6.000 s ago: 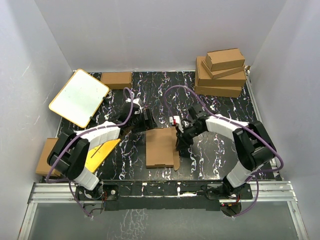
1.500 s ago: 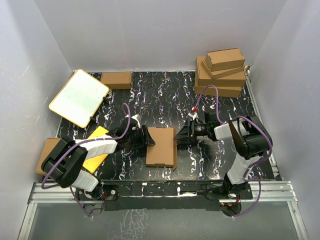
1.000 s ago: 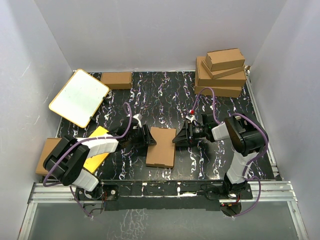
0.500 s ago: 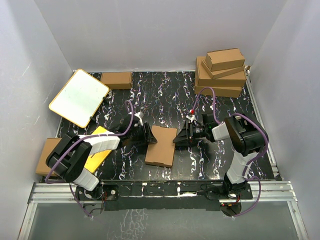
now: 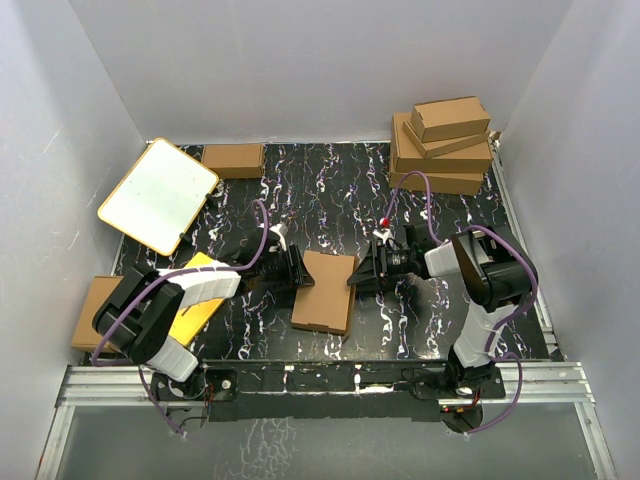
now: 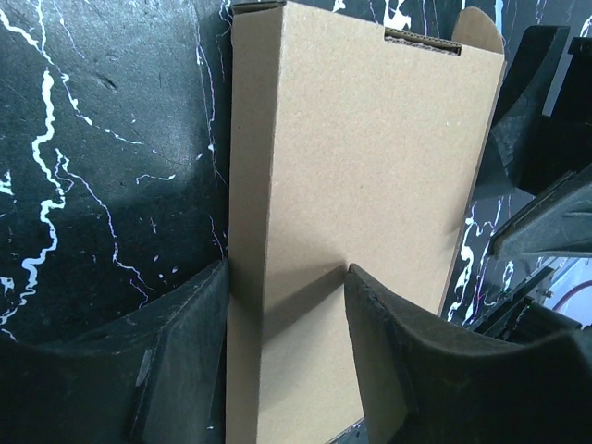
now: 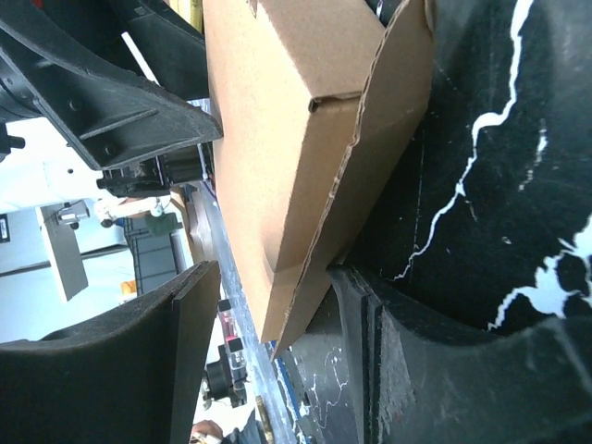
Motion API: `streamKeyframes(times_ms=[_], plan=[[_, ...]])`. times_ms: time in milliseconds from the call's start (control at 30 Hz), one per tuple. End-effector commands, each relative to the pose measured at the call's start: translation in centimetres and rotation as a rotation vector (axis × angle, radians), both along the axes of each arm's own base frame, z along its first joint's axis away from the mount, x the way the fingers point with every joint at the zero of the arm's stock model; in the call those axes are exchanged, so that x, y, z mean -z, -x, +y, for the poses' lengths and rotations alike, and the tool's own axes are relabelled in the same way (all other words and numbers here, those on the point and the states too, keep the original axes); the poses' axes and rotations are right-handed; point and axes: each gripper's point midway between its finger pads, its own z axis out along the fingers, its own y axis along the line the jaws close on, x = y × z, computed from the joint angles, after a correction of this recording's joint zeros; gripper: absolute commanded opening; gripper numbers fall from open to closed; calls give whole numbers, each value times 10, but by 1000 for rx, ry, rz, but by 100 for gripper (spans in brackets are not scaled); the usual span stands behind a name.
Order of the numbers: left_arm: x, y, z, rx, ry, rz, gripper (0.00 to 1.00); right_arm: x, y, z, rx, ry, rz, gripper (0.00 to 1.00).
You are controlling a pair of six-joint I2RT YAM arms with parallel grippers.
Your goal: Fold the paper box
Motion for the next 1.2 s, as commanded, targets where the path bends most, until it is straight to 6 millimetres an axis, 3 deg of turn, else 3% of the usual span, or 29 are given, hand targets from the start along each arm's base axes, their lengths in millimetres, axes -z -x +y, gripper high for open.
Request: streamKeyframes(times_ms=[0, 267, 767, 1033, 1167], plan=[[4, 6, 2, 25, -12, 35, 51, -8, -20, -4, 18, 8, -102, 59], [3, 4, -3, 42, 4, 37, 51, -15, -21, -3, 10, -23, -115, 59], [3, 0, -15, 69, 42, 54, 50, -22, -14, 6, -35, -72, -116, 50], [0, -5, -20, 85, 42, 44, 50, -21, -14, 6, -40, -71, -121, 50], [-1, -8, -19, 85, 26, 38, 51, -19, -16, 6, -70, -58, -155, 55]])
